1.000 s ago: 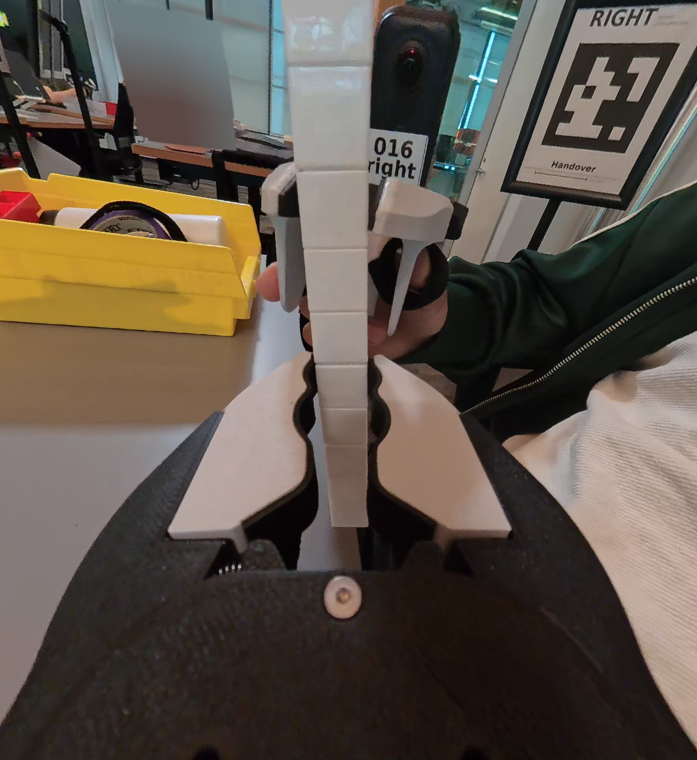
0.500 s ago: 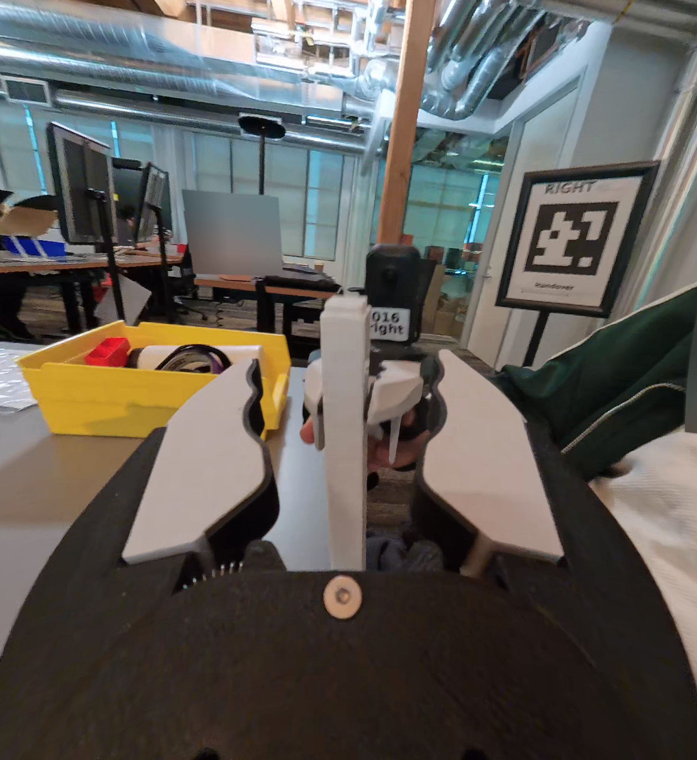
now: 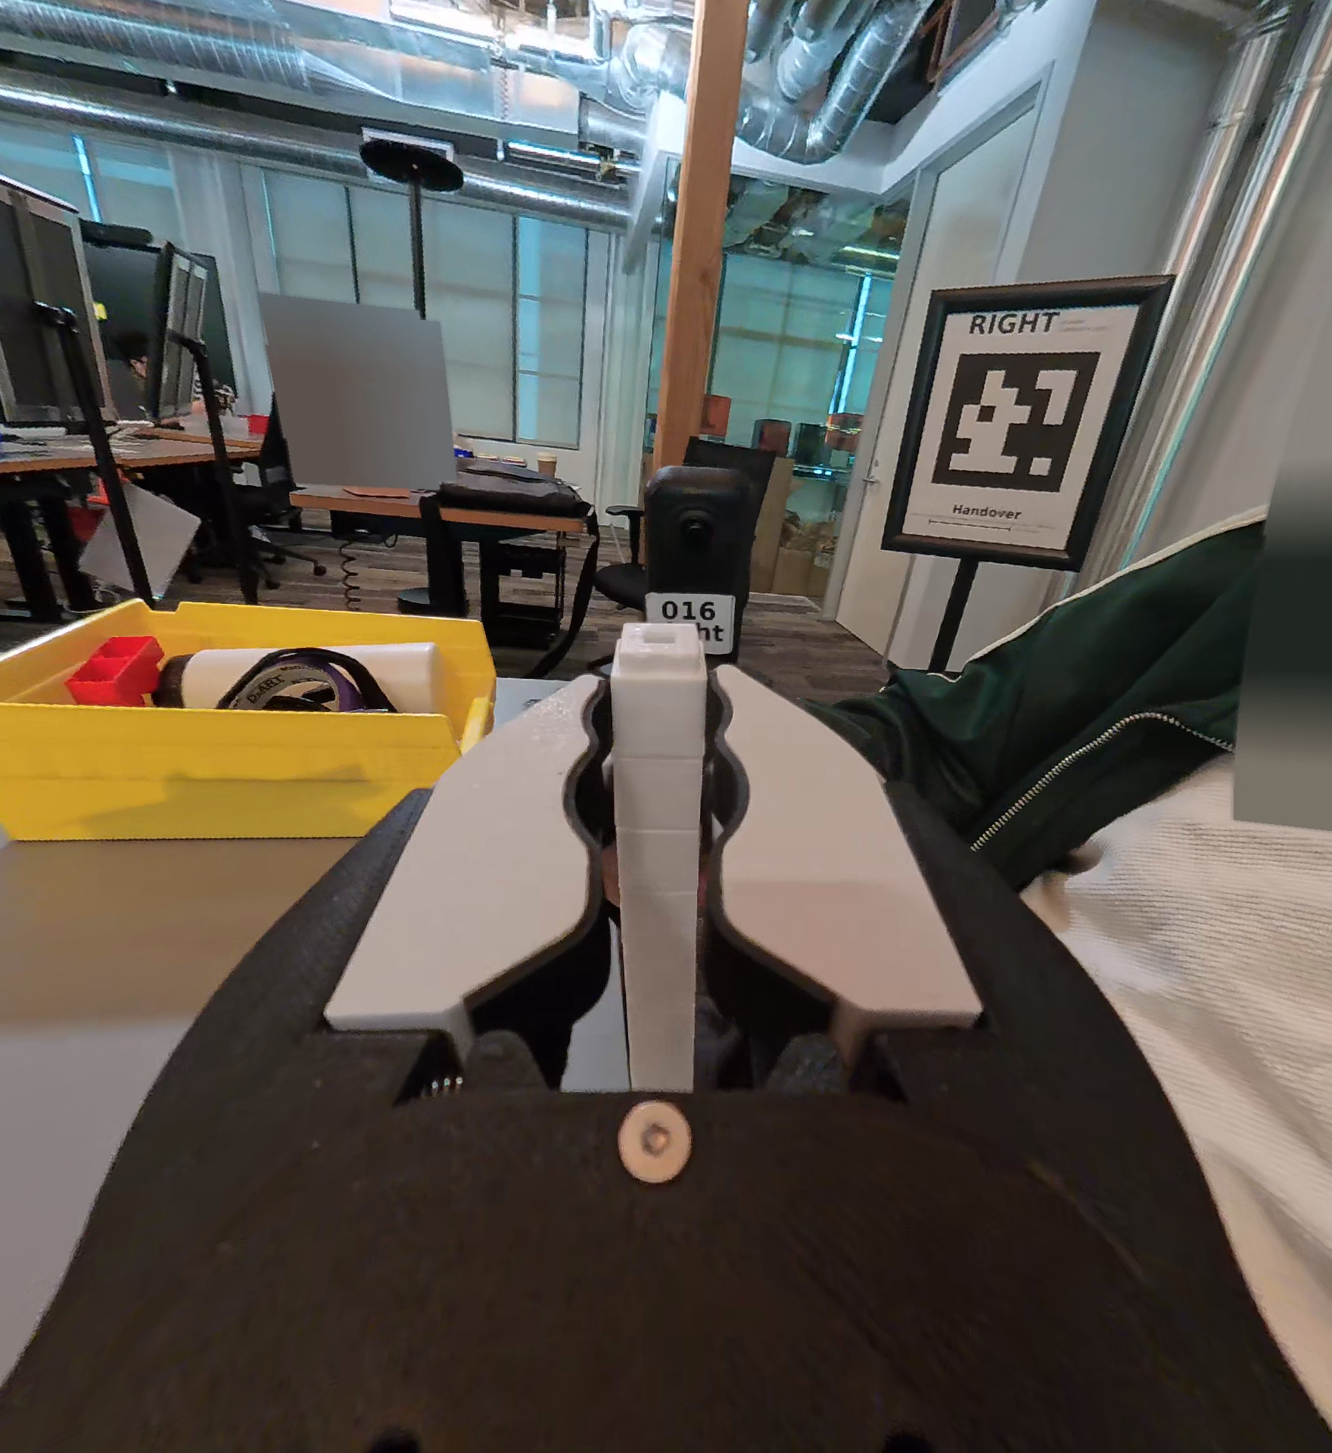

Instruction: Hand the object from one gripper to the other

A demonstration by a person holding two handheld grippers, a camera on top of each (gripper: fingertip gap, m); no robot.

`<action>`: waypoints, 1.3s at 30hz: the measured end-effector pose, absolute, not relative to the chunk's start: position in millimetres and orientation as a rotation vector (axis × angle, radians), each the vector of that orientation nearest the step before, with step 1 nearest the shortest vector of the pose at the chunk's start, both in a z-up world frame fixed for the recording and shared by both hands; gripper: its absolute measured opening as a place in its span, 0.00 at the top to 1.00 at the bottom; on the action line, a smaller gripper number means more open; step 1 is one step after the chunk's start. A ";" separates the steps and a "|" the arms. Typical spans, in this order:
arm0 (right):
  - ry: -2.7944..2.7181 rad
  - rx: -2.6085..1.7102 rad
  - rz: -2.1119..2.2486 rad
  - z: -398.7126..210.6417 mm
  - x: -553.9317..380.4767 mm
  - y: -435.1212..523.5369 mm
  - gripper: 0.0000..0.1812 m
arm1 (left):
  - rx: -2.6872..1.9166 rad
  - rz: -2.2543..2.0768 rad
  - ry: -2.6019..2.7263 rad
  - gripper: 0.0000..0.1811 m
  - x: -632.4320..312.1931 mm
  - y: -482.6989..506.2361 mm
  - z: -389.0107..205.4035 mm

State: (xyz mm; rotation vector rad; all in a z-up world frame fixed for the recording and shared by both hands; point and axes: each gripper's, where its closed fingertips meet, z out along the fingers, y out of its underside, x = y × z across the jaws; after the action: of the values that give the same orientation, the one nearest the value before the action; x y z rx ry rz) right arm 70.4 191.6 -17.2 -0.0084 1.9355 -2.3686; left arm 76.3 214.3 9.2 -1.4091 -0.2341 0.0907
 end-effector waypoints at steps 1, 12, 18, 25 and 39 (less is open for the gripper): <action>1.909 0.044 -2.443 -12.1 62.3 193.4 0.59 | -1.408 0.109 -0.238 0.88 75.4 213.1 10.5; 2.027 0.044 -2.380 -36.8 48.8 194.2 0.61 | -1.403 0.191 -0.269 0.88 68.5 199.1 20.5; 2.090 -0.050 -2.278 -47.4 67.5 186.1 0.76 | -1.405 0.188 -0.282 0.88 67.3 202.2 15.6; 2.118 -0.062 -2.188 -61.7 71.4 180.1 0.79 | -1.388 0.189 -0.278 0.88 69.7 202.4 20.1; 2.030 -0.008 -2.237 -51.7 60.4 190.6 0.88 | -1.343 0.388 -0.334 0.47 48.6 197.3 21.5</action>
State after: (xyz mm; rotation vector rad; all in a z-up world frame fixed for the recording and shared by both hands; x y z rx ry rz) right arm 60.4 190.6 -51.7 -0.0083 2.0300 -2.2373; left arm 48.6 197.3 21.5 -1.3426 -0.3338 0.3877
